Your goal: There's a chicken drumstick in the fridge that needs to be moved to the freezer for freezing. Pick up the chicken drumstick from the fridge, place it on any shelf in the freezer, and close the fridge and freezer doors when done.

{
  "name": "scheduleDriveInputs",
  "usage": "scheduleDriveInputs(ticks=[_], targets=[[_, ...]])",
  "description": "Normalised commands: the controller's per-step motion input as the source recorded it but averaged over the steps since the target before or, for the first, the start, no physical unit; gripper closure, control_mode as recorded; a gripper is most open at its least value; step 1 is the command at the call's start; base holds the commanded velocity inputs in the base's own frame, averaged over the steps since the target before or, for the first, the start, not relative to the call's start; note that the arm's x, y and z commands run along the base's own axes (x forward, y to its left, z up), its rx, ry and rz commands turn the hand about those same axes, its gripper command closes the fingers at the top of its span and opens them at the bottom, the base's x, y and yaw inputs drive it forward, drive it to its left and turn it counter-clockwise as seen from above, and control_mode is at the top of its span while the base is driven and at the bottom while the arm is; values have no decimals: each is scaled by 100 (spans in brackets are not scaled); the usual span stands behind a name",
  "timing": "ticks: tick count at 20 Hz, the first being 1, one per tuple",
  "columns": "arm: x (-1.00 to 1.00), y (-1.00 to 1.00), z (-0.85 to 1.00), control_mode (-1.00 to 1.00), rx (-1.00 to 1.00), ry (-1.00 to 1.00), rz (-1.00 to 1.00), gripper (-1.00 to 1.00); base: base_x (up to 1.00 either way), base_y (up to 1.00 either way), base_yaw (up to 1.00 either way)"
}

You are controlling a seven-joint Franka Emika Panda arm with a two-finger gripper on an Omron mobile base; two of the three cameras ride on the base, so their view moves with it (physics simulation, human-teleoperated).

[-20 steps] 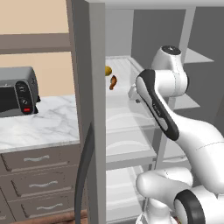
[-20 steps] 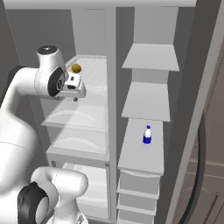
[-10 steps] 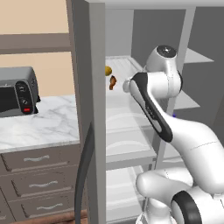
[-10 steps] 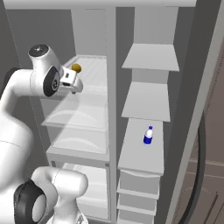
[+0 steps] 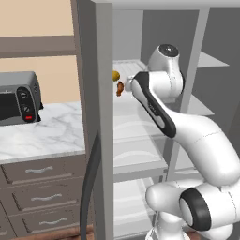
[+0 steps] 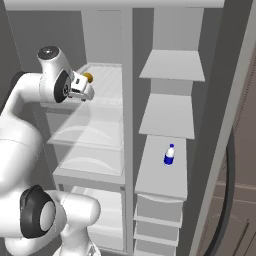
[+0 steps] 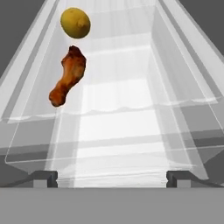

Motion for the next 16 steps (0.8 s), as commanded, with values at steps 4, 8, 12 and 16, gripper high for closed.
scheduleDriveInputs(ticks=[4, 8, 12, 16], targets=[[39, 6, 0, -100, 1, 0, 0, -100, 0, 0, 0], [40, 0, 0, -100, 0, 2, 0, -100, 0, 0, 0], [22, 16, 0, -100, 0, 2, 0, -100, 0, 0, 0], [25, 14, -6, -100, 0, 0, 0, -100, 0, 0, 0]])
